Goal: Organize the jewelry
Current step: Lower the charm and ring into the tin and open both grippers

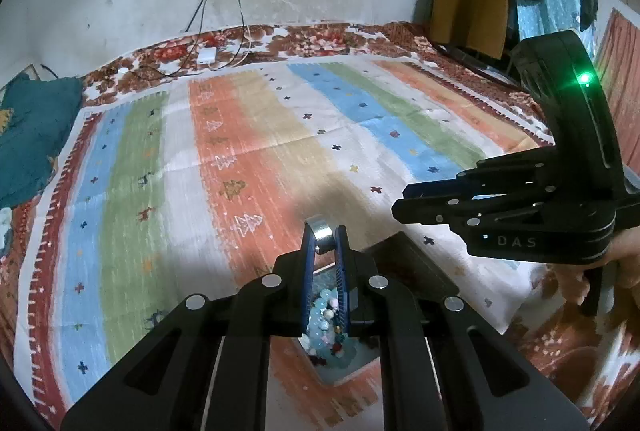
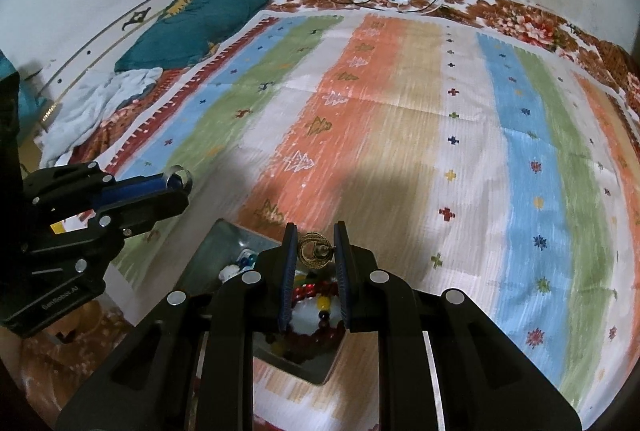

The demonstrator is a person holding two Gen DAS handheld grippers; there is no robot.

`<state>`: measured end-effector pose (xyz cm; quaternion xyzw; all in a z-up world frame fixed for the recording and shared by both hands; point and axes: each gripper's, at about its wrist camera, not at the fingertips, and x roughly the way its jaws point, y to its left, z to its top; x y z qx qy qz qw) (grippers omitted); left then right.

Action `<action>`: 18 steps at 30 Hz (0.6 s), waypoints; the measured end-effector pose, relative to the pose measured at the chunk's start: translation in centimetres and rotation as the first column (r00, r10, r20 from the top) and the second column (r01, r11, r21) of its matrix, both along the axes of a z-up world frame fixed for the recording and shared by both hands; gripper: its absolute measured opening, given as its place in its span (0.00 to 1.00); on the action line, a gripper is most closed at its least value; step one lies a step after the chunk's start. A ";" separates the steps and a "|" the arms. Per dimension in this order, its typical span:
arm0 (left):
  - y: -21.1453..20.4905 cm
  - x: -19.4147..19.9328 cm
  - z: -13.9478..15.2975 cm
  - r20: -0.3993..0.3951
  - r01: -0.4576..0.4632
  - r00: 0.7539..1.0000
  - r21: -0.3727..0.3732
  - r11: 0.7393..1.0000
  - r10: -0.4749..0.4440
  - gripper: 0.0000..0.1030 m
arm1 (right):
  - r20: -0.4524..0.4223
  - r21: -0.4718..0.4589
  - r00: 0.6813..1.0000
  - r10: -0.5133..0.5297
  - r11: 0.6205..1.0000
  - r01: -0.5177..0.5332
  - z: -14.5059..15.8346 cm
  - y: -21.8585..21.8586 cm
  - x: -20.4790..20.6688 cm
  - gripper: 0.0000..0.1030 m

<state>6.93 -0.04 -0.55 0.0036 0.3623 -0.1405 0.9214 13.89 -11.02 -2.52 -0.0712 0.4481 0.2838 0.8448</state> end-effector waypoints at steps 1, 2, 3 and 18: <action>0.0 -0.1 0.0 0.000 -0.001 1.000 0.002 1.000 0.001 0.09 | -0.002 0.004 1.000 0.001 1.000 -0.001 0.0 0.0 -0.1 0.18; -0.2 -0.3 0.0 -0.001 0.000 1.000 0.003 1.000 0.000 0.09 | -0.005 0.009 1.000 0.002 1.000 -0.002 0.0 0.0 -0.3 0.18; -0.2 -0.4 -0.1 -0.002 0.001 1.000 0.003 1.000 -0.001 0.09 | -0.008 0.014 1.000 0.004 1.000 -0.004 0.0 -0.1 -0.4 0.18; -1.0 -0.3 -1.9 -0.081 0.015 0.997 0.027 1.000 -0.012 0.35 | -0.078 0.059 0.996 0.036 0.998 -0.031 -0.6 0.0 -1.1 0.44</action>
